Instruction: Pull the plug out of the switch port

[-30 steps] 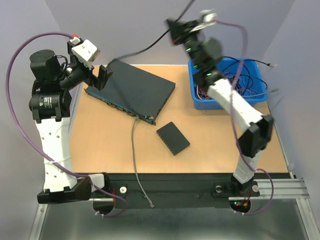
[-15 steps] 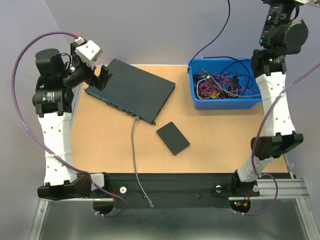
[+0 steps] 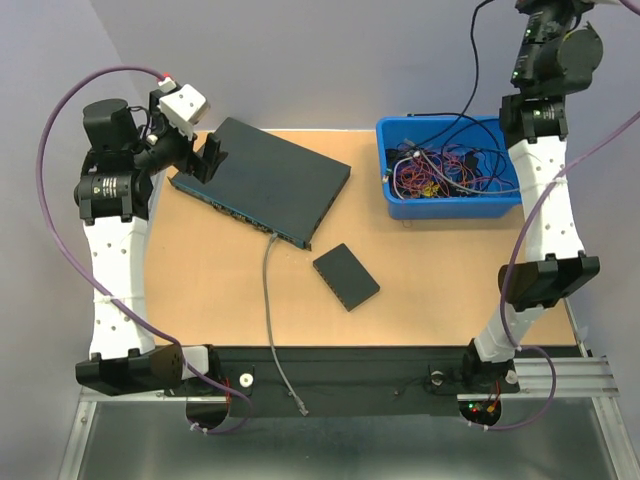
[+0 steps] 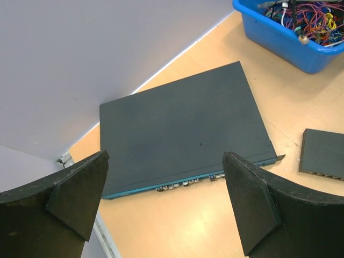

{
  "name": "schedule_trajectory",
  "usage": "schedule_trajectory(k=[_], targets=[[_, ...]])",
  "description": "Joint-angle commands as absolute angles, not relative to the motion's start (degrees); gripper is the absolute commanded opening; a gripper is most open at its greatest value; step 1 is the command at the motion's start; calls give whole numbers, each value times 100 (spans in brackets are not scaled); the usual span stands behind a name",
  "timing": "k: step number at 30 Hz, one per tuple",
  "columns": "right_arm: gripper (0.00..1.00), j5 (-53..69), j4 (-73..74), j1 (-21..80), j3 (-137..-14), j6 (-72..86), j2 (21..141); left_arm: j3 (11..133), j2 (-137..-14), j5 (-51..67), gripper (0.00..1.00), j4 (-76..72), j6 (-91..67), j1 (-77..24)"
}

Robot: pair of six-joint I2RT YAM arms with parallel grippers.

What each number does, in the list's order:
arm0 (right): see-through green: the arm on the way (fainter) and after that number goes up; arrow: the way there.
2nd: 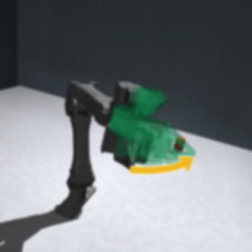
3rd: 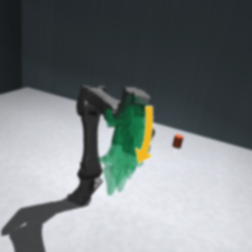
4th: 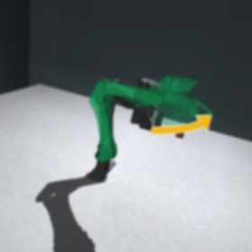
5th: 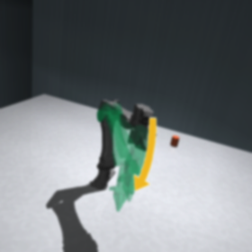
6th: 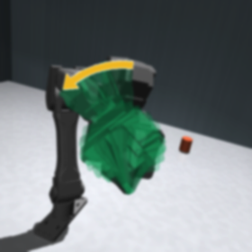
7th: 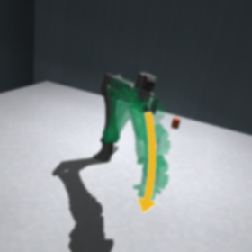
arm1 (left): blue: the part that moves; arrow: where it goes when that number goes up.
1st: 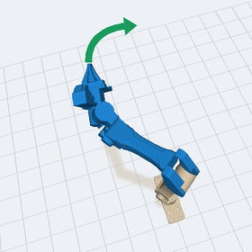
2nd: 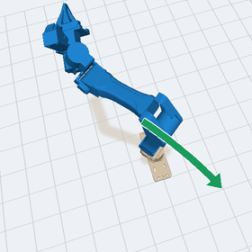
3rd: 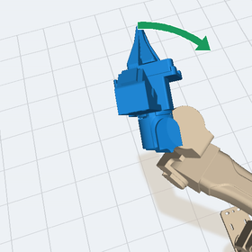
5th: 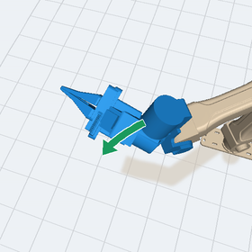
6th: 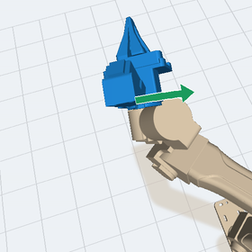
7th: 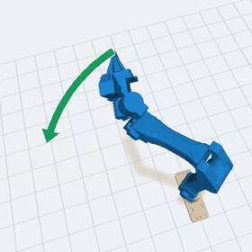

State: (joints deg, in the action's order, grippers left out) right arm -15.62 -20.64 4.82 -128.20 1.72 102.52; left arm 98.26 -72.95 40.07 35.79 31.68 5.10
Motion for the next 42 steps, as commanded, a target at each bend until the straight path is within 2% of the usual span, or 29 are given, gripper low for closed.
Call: schedule_trajectory(k=[1,10,19,25,29,34,35,36,37,39,42], targets=[[1,-1915,-2286,431,-12946,-728,9817,9695,-7277,4105,99,3322,3190,510],[0,-2058,-2048,343,-13149,-1608,9853,9501,-7304,3955,99,3287,3243,510],[0,-959,-1618,343,-11113,-1100,9729,9317,-7295,4052,99,3111,3146,501],[0,-273,-1204,334,-9486,-63,9800,9027,-7277,4034,99,2971,3138,501],[0,-307,-845,316,-8966,588,10001,8860,-7260,4043,99,2892,3120,510],[0,-597,234,281,-9044,1177,10546,8772,-7242,4104,99,2865,3129,501],[11,-693,429,264,-9140,1221,10686,8745,-7242,4122,99,2865,3120,501],[28,-738,909,246,-9410,1265,10818,8736,-7242,4122,99,2839,3103,501],[69,-921,1210,246,-9639,1292,11115,8728,-7242,4139,99,2839,3094,510],[98,-1080,1781,237,-10063,1310,11346,8701,-7242,4148,99,2830,3103,501],[100,-1292,2329,237,-10476,1345,11304,8684,-7233,4175,99,2839,3120,510]])
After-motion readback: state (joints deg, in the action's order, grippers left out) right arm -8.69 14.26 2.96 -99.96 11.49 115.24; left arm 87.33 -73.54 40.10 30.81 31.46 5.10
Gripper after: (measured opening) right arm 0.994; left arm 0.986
